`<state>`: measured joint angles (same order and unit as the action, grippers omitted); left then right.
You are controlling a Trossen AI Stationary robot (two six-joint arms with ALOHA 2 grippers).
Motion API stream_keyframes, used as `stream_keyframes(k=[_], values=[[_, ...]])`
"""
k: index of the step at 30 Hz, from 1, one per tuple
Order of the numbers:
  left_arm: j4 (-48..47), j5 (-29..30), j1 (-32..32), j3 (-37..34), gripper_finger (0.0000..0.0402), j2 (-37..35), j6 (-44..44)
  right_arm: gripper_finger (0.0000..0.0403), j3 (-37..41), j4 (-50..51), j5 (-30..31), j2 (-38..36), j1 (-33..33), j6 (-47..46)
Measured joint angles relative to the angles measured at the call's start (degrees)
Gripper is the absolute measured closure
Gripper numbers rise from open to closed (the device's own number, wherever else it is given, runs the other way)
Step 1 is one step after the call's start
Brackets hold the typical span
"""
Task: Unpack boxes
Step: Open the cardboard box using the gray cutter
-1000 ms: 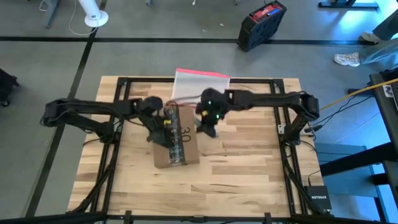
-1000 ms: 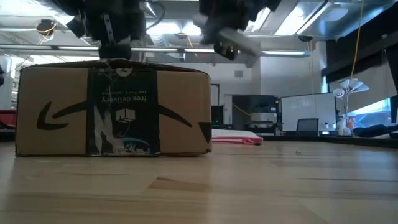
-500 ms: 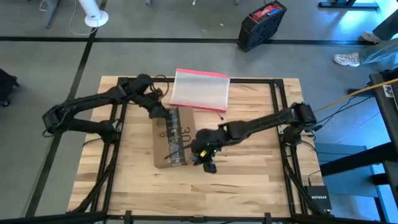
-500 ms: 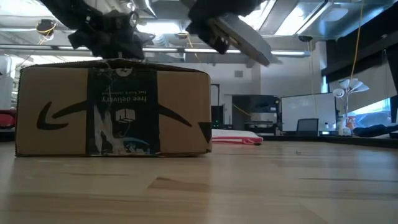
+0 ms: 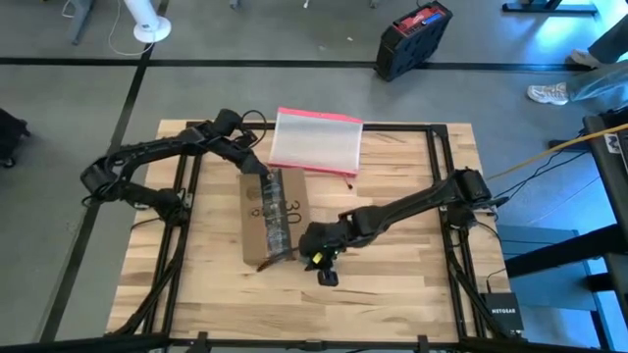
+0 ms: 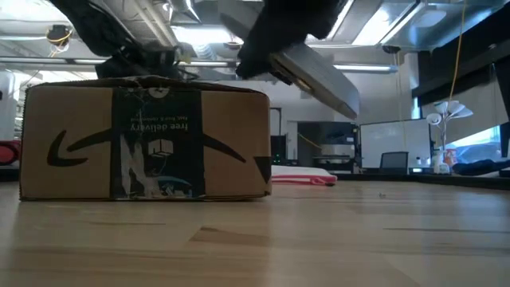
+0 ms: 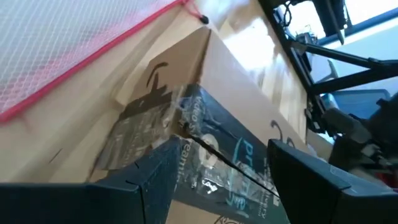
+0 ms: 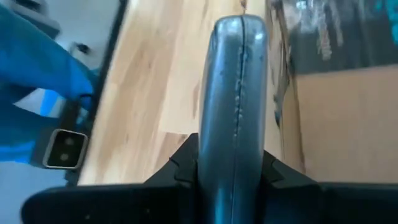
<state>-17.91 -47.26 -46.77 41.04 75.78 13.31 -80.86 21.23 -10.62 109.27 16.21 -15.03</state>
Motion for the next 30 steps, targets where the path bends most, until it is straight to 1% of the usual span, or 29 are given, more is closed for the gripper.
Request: stream_keyframes(k=[2, 4, 7, 10, 15, 19, 25, 30], values=[[-0.16, -0.93, -0.3, 0.0, 0.0167, 0.09, -0.01, 0.0338, -0.02, 1.32, 3.66, 0.38, 0.39, -1.54], [-1.22, -2.92, -0.55, 0.0, 0.0167, 0.1, 0.2, 0.0338, -0.02, 5.64, 8.85, 0.38, 0.68, -3.12], [-5.27, -6.53, -0.28, 0.0, 0.0167, 0.08, 0.01, 0.0338, -0.02, 9.07, 14.67, 0.38, 0.5, -4.13], [-11.23, -8.11, 0.74, 0.0, 0.0167, -0.25, -2.21, 0.0338, -0.02, 11.96, 15.49, 0.38, -0.63, -4.71], [-21.64, -8.21, 4.04, 0.0, 0.0167, -1.05, -7.09, 0.0338, -0.02, 16.77, 17.52, 0.21, -2.33, -5.89], [-27.67, -8.18, 7.11, 0.0, 0.0167, -3.29, -9.3, 0.0338, -0.02, 20.66, 18.7, -0.26, -3.3, -5.94], [-33.16, -8.25, 10.94, 0.0, 0.0167, -8.4, -7.48, 0.0338, -0.02, 25.38, 19.19, -0.37, -4.71, -5.74], [-34.07, -8.52, 14.43, 0.0, 0.0167, -12.71, -1.34, 0.0338, -0.04, 26.25, 18.74, -0.39, -5.73, -4.22]])
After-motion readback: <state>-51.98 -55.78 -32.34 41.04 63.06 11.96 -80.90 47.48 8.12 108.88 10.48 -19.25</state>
